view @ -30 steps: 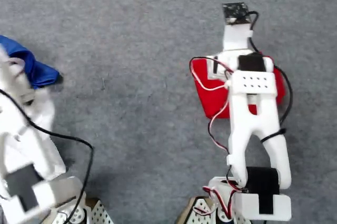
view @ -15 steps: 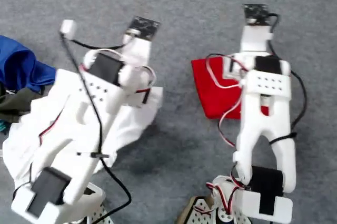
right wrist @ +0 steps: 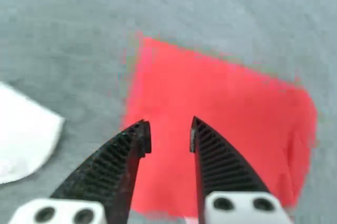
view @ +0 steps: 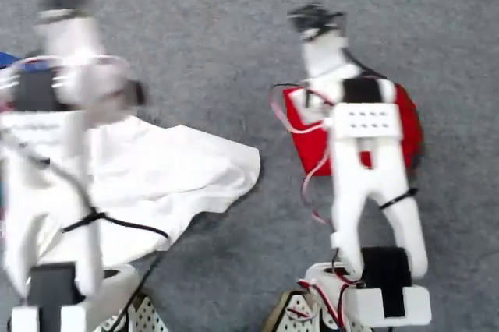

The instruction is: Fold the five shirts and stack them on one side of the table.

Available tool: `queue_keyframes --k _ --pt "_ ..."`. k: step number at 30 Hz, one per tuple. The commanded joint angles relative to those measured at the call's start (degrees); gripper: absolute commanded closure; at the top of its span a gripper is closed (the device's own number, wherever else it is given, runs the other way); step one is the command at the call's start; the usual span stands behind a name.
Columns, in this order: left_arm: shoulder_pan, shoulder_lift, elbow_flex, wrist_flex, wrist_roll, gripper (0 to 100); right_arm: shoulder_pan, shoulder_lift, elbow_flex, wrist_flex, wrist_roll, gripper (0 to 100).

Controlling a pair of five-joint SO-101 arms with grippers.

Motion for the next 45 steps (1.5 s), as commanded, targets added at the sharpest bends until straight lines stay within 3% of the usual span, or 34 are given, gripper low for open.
queue_keyframes --k 1,4,8,14,20,24,28,35,45 --pt "-22.33 -5.85 3.25 0.53 -2.55 76 -10.42 -1.98 -4.44 0.35 2.55 85.0" --pt "-34.29 -8.57 10.46 0.18 -5.98 76 -18.24 2.86 -6.64 0.0 4.31 77.9" --pt "-43.34 -9.89 19.78 0.09 -10.64 76 -24.84 15.16 -12.79 -0.09 4.04 72.6" --pt "-47.47 -10.33 32.7 -4.22 -11.87 76 -30.2 37.32 -27.12 0.97 3.96 72.5" --pt "-47.65 -10.33 41.23 -10.81 -11.87 76 -33.19 52.18 -45.58 12.31 4.13 72.7" --pt "-47.47 -10.33 45.45 -14.24 -11.87 76 -33.1 60.35 -55.25 16.09 4.4 75.5" --pt "-47.82 -10.33 48.26 -18.11 -11.87 76 -31.16 65.63 -64.48 22.86 4.57 90.2" --pt "-47.38 -9.89 49.76 -20.22 -11.69 76 -27.65 68.35 -78.55 38.24 10.2 94.2" --pt "-47.38 -9.89 53.1 -25.05 -11.78 76 -18.33 62.37 -74.42 39.21 11.43 97.4"
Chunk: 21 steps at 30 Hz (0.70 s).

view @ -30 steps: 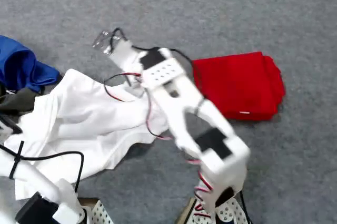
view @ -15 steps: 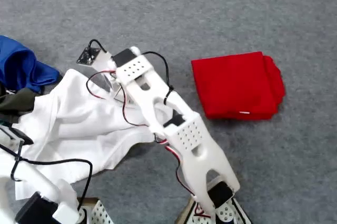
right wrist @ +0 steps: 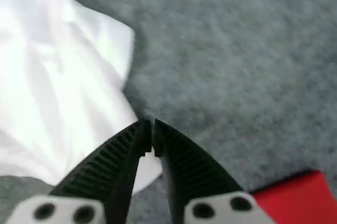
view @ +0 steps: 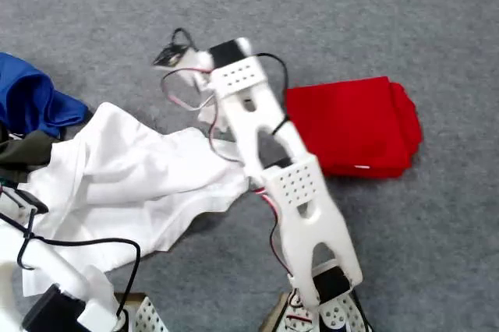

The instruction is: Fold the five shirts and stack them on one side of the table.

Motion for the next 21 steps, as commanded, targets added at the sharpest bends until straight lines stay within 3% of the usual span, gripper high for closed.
queue_keyframes --k 1,5,16,21 --pt "0.0 -1.45 0.0 -0.7 -0.53 76 1.98 -6.29 2.24 1.49 1.14 97.4" --pt "0.0 -1.45 -0.09 -0.7 -0.44 76 1.45 -8.57 3.38 1.49 0.62 94.6" --pt "-0.7 -1.89 0.0 -0.26 -0.62 76 -10.77 -4.7 3.12 -5.01 0.97 67.8" --pt "-0.7 -1.89 0.0 -0.26 -0.62 76 -11.91 2.33 2.77 -8.7 0.53 73.8"
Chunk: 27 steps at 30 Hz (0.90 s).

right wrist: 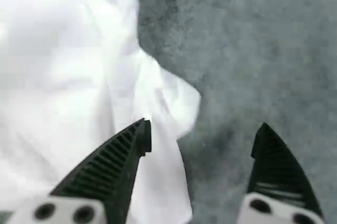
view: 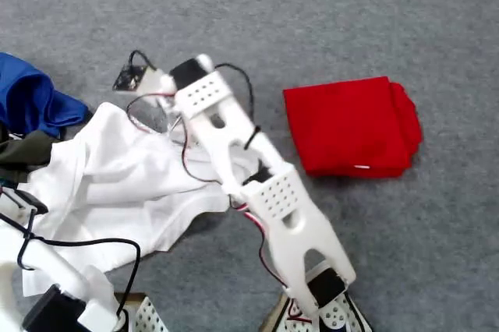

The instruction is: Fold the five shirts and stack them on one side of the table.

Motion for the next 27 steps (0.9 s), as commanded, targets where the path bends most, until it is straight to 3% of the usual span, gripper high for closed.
queue_keyframes --k 1,6,9,13,21,27 --pt "-0.53 -1.89 -0.09 -0.09 -0.62 76 -0.57 2.33 -0.57 -1.85 0.09 77.9" --pt "-0.26 -1.45 -0.09 -0.26 -0.62 76 1.19 3.38 -1.1 0.79 0.09 99.8" --pt "-0.26 -1.45 -0.09 -0.62 -0.62 76 1.89 2.59 -3.38 8.0 0.09 99.7" --pt "0.0 -1.45 -0.09 -0.62 -0.62 76 6.55 0.04 -3.47 8.53 0.0 99.7" --pt "0.26 -1.45 -0.26 -0.62 -0.62 76 20.88 -11.12 -3.47 8.53 0.0 99.7" --pt "4.66 -1.36 -0.7 -0.7 -0.44 76 33.98 -20.35 -0.22 8.53 0.53 99.7"
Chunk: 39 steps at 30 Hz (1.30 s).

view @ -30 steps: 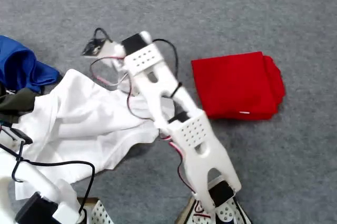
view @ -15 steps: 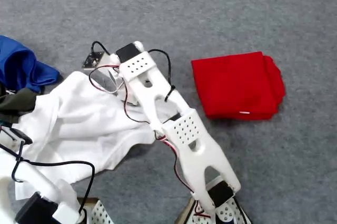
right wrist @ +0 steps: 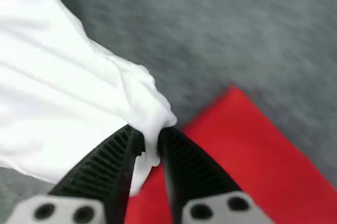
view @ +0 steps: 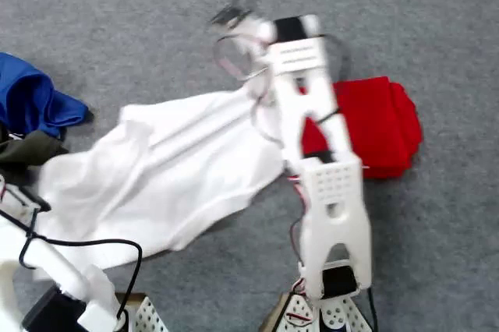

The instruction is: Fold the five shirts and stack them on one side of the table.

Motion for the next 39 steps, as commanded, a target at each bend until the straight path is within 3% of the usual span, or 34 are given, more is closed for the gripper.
queue_keyframes --k 1,7,13,20,26,30,34,39 --pt "2.64 -1.36 -0.7 -0.7 -0.26 76 8.75 -9.89 3.38 1.41 1.05 99.7" --pt "2.99 -1.36 -0.18 -3.69 -0.18 76 17.98 -19.91 23.34 1.23 10.11 99.5" --pt "7.21 -1.63 -0.79 -4.31 -0.18 75 18.95 -28.7 40.84 -2.46 17.41 99.4" --pt "30.07 -1.36 -11.52 2.64 8.53 75 16.22 -36.09 49.8 -8.88 19.87 99.3" --pt "52.75 1.63 -23.3 2.64 14.95 75 16.22 -38.64 57.63 -16.0 19.87 99.3" --pt "61.27 11.91 -30.24 -0.35 18.37 76 14.99 -38.73 66.33 -27.16 12.13 99.3" --pt "65.32 26.33 -38.95 -0.88 20.92 76 13.49 -39.08 74.95 -40.7 2.55 99.3" --pt "69.45 40.04 -51.96 3.16 22.24 76 12.7 -38.81 79.78 -50.64 -2.64 99.4"
